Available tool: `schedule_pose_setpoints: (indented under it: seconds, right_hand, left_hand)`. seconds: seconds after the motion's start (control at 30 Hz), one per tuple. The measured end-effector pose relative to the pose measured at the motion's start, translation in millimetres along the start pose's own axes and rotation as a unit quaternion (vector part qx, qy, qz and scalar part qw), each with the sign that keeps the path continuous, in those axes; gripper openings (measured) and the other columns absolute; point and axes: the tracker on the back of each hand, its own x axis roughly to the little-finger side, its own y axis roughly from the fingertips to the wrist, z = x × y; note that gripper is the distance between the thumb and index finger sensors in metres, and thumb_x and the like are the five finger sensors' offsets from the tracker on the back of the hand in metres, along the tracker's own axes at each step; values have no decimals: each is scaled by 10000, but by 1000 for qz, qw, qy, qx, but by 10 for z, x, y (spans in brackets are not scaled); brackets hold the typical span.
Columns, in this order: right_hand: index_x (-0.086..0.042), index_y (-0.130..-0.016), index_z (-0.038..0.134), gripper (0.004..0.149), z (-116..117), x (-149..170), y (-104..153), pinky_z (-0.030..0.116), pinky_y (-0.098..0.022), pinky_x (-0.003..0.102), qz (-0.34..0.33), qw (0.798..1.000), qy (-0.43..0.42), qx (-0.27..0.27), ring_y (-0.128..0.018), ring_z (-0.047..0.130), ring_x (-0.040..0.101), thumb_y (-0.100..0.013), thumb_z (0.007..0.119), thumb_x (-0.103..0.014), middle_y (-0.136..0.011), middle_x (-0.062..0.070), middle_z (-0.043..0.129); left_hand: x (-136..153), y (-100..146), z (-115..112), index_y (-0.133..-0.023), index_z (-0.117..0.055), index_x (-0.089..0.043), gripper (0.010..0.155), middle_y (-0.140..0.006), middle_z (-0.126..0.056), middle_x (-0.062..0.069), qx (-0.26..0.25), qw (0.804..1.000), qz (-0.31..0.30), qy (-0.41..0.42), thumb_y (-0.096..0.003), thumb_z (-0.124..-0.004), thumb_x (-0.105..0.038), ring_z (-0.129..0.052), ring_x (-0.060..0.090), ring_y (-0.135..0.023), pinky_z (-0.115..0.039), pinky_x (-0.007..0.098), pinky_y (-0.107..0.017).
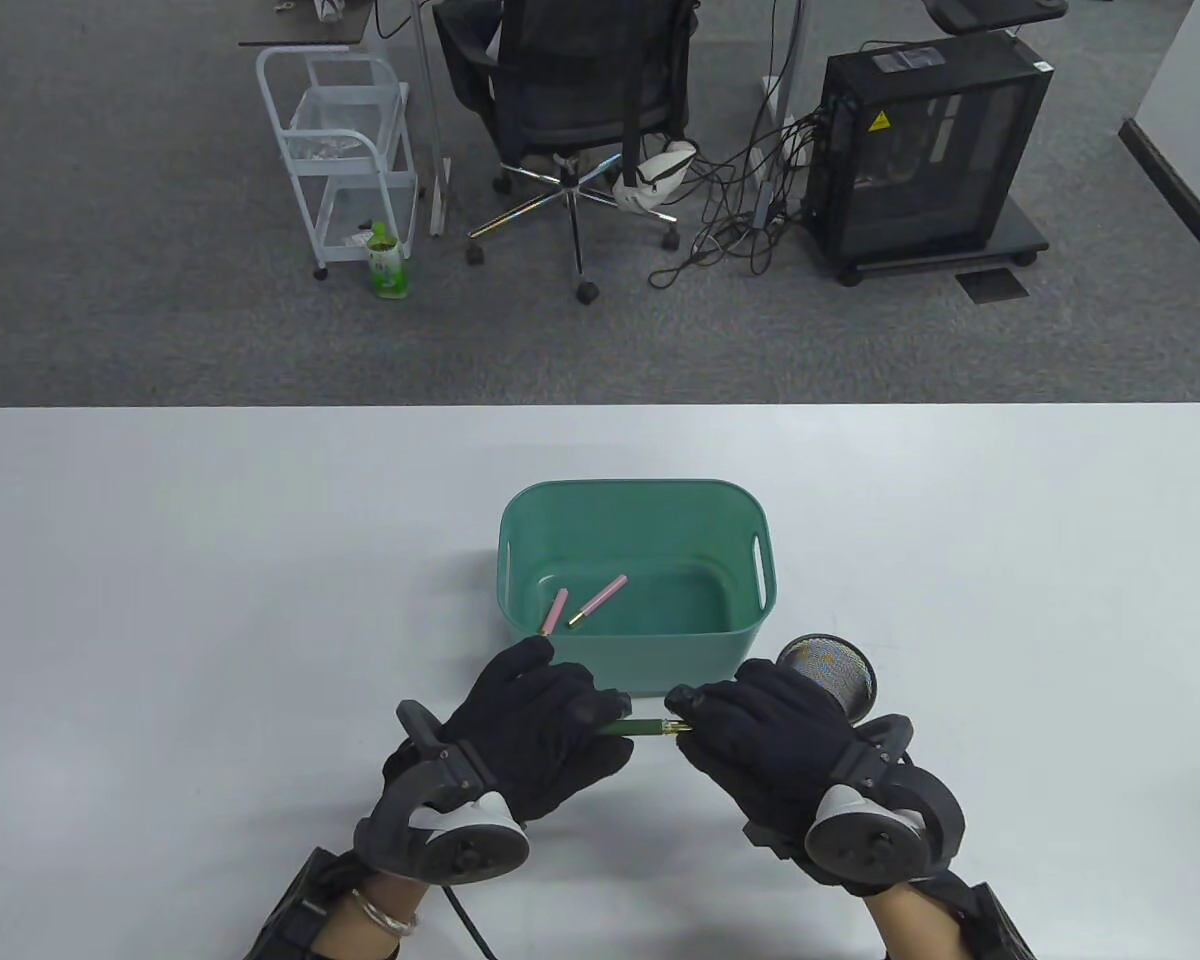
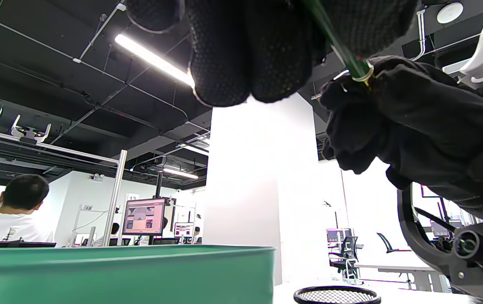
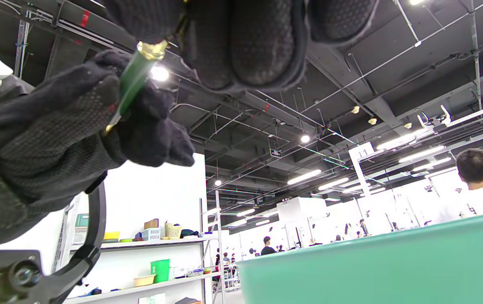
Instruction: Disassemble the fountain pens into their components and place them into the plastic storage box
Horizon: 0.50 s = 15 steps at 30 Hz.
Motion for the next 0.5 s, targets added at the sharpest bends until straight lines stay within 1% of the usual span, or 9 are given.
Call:
schedule_pose_setpoints:
  seconds: [0.33, 0.5]
  right_hand:
    - [-246, -881, 827, 415, 3, -5, 5, 683, -691, 420, -3, 1000, 2, 0, -623, 928, 105, -532, 719, -443, -761, -6, 909]
    - [-247, -881, 827, 413, 5, -8, 5, 683, -692, 420, -4, 1000, 3, 0, -623, 927, 106, -533, 719, -442, -762, -6, 908]
  left_hand:
    - [16, -1, -6, -894, -846, -160, 499, -696, -985, -41, 4, 1000, 3, 5, -653, -598, -520, -978, 230, -753, -598, 547, -800]
    - [24, 0, -7, -901, -851, -161, 518, -712, -988, -33, 3, 1000, 5, 6, -658, -573, -524, -972, 240, -768, -595, 554, -799]
